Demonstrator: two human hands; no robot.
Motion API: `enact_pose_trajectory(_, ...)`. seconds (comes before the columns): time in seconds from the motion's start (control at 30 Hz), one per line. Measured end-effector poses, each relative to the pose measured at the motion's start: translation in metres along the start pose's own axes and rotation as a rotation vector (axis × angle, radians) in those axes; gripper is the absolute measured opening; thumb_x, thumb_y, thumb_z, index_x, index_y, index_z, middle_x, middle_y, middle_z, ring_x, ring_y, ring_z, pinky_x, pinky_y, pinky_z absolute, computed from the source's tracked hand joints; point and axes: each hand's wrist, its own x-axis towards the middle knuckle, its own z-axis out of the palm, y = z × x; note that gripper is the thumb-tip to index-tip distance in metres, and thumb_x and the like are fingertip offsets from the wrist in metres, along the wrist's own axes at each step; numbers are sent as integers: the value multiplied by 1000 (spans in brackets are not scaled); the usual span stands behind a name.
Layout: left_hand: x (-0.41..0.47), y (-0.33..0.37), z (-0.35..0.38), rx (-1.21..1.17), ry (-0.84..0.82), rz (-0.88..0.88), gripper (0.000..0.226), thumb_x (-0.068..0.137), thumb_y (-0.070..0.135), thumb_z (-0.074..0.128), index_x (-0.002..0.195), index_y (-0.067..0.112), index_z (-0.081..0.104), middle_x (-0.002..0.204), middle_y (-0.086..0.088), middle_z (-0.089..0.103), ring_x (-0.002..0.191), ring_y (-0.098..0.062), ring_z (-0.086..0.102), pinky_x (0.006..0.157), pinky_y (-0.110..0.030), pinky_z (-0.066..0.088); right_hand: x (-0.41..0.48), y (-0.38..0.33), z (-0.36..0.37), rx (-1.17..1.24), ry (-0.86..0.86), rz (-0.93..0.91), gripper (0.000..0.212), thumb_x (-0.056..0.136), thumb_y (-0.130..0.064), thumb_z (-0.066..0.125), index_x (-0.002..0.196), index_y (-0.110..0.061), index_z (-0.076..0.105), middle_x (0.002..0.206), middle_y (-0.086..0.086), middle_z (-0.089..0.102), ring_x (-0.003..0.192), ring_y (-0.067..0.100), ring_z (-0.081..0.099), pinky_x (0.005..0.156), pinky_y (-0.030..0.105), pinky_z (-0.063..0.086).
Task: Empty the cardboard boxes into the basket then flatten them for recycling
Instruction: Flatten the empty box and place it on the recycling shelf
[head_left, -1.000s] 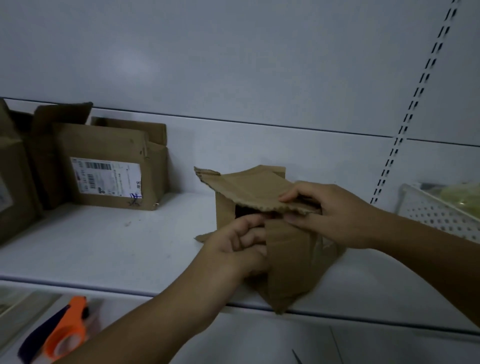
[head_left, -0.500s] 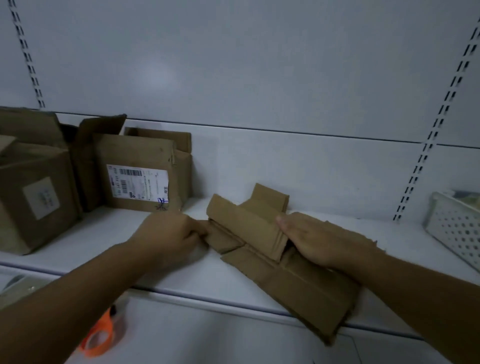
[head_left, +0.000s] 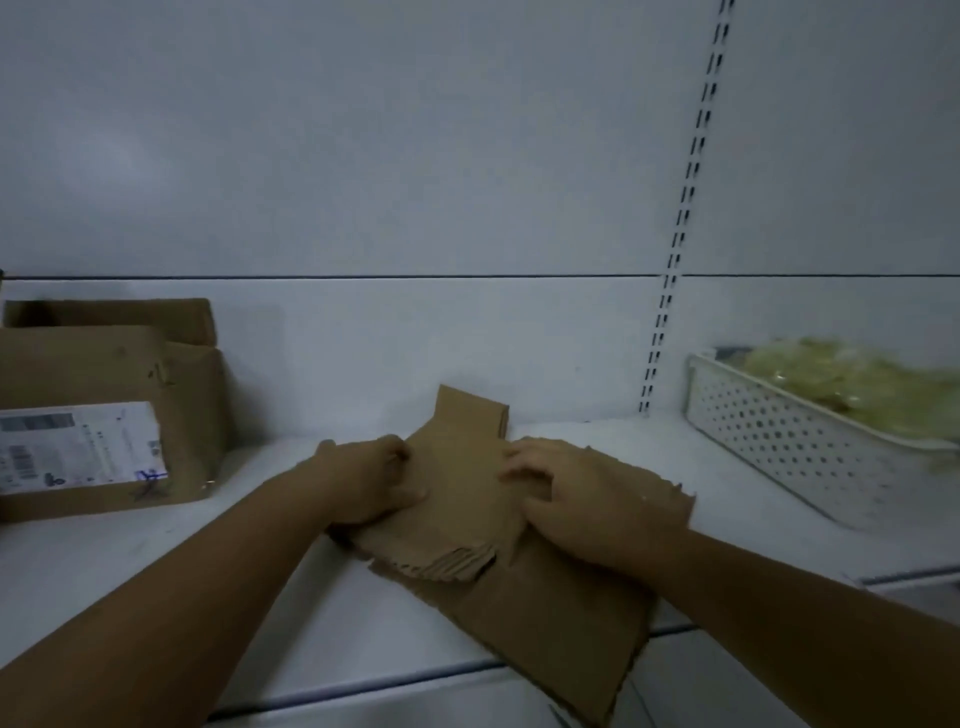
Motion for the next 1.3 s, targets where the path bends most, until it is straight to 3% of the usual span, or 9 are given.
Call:
enact_pose_trajectory(0.1,7,7,-2,-97,44,-24,77,82,57,58,144,20,31,147,-3,40,132,-23,41,108,-36,32,-5,7,-5,192,176,149,35,80,5,50,94,-22,67,102,-8,60,96,6,54,95,22,45)
enact_pose_trajectory(0.23,0,9,-33,-369,-63,-125,87,63,53,79,131,7,51,137,-11,52,121,-26,52,98,-33,40,-12,10,-3,149,209,130,38,76,6,48,102,-16,65,114,0,59,105,11,51,97,29,44)
enact_pose_trajectory(0.33,-12,5,-57,-731,-192,-37,87,39,49,90,110,4,67,107,-14,72,98,-31,68,96,-42,49,-25,15,-6,125,250,72,42,79,-6,49,119,-18,54,136,1,44,125,14,39,107,31,34)
enact_pose_trajectory(0.53,-49,37,-103,-981,-55,190,100,26,37,96,117,15,60,110,-19,70,99,-41,67,86,-52,52,-62,17,-61,-13,507,66,82,80,-46,56,146,-21,16,157,-1,-6,144,15,-12,118,39,-6)
enact_pose_trajectory(0.63,-70,73,-127,-1095,44,280,104,23,39,95,118,18,59,110,-15,70,96,-37,69,75,-46,57,-85,27,-118,115,673,139,102,77,-44,70,149,-20,1,157,-1,-15,143,14,-14,117,36,-2)
enact_pose_trajectory(0.83,-87,198,-122,-1305,147,283,76,50,32,86,119,13,59,110,-14,70,90,-33,69,69,-40,56,-148,76,-237,883,634,300,55,80,-20,72,127,-22,45,125,7,60,103,18,62,87,35,53)
enact_pose_trajectory(1.07,-74,373,-87,-1254,104,195,38,87,38,62,99,2,63,100,-17,68,84,-31,65,71,-41,53,-262,163,-329,738,820,533,56,88,-12,62,138,-20,38,115,7,60,78,11,59,55,25,46)
enact_pose_trajectory(1.17,-62,438,-67,-1200,87,225,47,84,40,66,110,1,62,106,-19,68,93,-36,65,86,-49,52,-308,206,-345,675,879,632,63,86,-15,65,140,-21,34,119,5,58,82,15,59,59,28,47)
enact_pose_trajectory(1.3,-41,516,-48,-1119,91,285,48,84,39,67,108,-1,61,96,-17,66,80,-32,63,67,-38,51,-356,259,-358,658,944,790,56,83,-14,64,135,-6,43,110,9,65,85,23,62,68,33,51)
